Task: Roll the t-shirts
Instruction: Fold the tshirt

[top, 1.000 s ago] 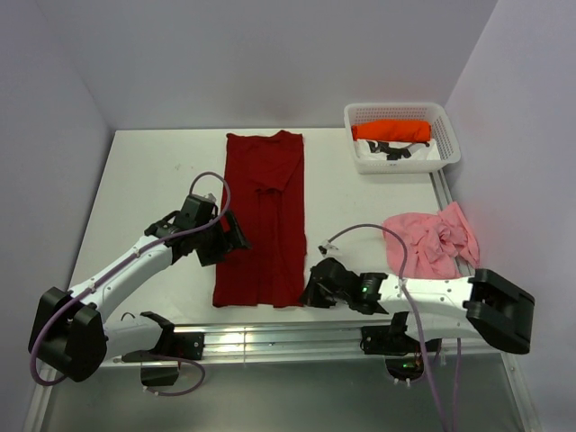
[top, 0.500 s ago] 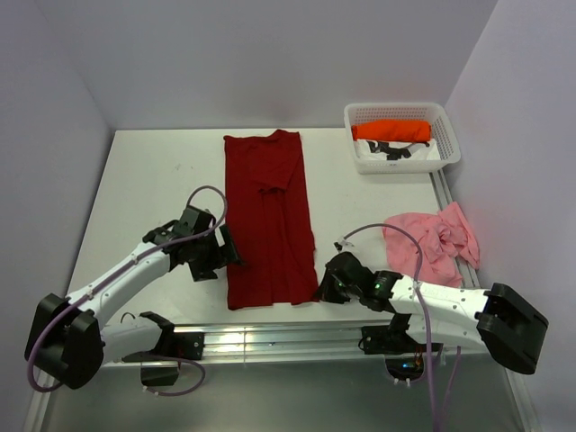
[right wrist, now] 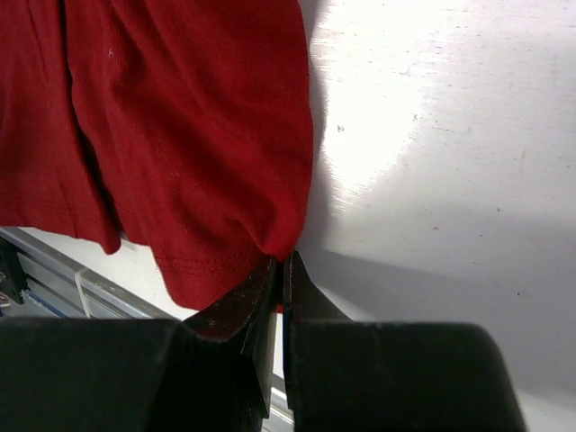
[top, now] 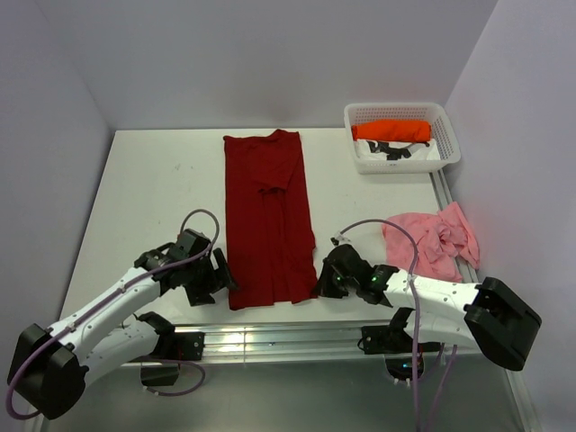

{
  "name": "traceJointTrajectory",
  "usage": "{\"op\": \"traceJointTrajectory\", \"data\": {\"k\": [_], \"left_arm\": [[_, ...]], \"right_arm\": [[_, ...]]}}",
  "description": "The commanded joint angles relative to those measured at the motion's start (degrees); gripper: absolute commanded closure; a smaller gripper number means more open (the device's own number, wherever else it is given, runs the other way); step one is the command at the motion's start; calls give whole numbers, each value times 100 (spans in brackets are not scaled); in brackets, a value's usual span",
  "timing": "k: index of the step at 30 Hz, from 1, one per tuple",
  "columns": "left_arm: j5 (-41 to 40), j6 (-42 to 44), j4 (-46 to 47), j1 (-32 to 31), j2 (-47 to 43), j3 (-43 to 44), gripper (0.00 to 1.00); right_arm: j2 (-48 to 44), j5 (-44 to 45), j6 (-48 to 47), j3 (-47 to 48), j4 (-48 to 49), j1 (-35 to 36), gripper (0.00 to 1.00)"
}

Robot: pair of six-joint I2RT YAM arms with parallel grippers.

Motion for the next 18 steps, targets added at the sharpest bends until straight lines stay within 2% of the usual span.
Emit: {"op": "traceJointTrajectory", "data": {"k": [1,4,7,9,18], "left_arm": [[186,-405,225,-154,130,-276,18],[160,-580,428,-321,165,-399,20],[134,-720,472,-409,148,-539,27],[195,-835,682,-488,96,-732,35],[90,-967,1210,-524,254,-1067,47]], "right_arm": [[139,-40,-180,167,-9,-35,93],[113,-48,-215,184,-44,-35,93],[104,-66,-259,255,-149,-43,93],[69,-92,-259,255,-158,-43,93],[174,-215,-303,290,-132,-35,94]]}}
